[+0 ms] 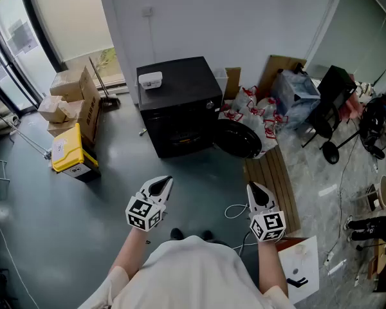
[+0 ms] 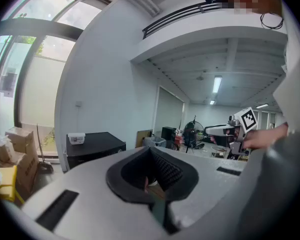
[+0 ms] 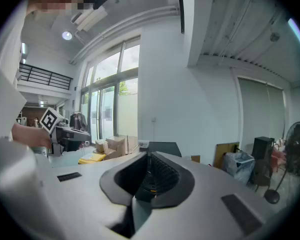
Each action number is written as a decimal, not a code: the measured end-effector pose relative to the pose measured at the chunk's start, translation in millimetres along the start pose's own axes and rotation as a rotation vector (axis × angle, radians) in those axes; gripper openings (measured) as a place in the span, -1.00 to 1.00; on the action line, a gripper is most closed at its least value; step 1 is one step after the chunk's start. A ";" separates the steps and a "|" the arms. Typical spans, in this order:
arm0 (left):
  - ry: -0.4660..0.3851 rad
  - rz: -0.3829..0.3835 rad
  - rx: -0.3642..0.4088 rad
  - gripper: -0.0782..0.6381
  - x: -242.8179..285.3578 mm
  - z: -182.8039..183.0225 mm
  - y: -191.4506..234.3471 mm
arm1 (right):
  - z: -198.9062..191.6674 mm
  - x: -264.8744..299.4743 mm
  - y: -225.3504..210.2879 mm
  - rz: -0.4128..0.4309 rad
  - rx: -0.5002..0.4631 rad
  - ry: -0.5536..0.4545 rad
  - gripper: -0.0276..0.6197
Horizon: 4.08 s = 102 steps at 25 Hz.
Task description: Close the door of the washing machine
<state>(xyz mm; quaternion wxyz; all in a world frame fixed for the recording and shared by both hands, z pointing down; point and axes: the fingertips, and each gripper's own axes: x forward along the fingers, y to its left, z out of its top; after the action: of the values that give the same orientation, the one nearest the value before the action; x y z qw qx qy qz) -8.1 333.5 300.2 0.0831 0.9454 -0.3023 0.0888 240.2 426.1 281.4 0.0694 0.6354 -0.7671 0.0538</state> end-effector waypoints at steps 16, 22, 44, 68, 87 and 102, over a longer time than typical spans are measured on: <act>0.009 -0.012 -0.013 -0.76 2.5 -3.6 5.5 | 4.1 4.6 7.6 -0.003 0.006 -0.008 -0.78; 0.013 -0.027 -0.013 -0.76 4.2 -1.4 9.6 | 2.5 7.7 10.0 -0.020 0.017 -0.007 -0.78; 0.036 -0.080 -0.037 -0.76 -4.3 -21.4 33.3 | -15.6 18.2 34.2 -0.072 0.042 0.036 -0.44; 0.079 -0.124 -0.054 -0.76 9.4 -37.7 71.5 | -46.6 49.7 40.5 -0.117 0.093 0.127 -0.45; 0.191 -0.152 -0.044 -0.76 221.5 -29.1 90.8 | -80.9 189.5 -121.4 -0.033 0.156 0.217 -0.45; 0.298 -0.202 -0.072 -0.76 384.4 -55.7 78.6 | -146.5 254.1 -246.4 -0.014 0.197 0.323 -0.45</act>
<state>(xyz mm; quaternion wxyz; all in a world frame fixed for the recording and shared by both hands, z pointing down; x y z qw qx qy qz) 247.3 68.0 446.2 0.1692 0.9437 -0.1934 0.2082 441.4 159.3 468.7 0.1295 0.6275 -0.7328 0.2293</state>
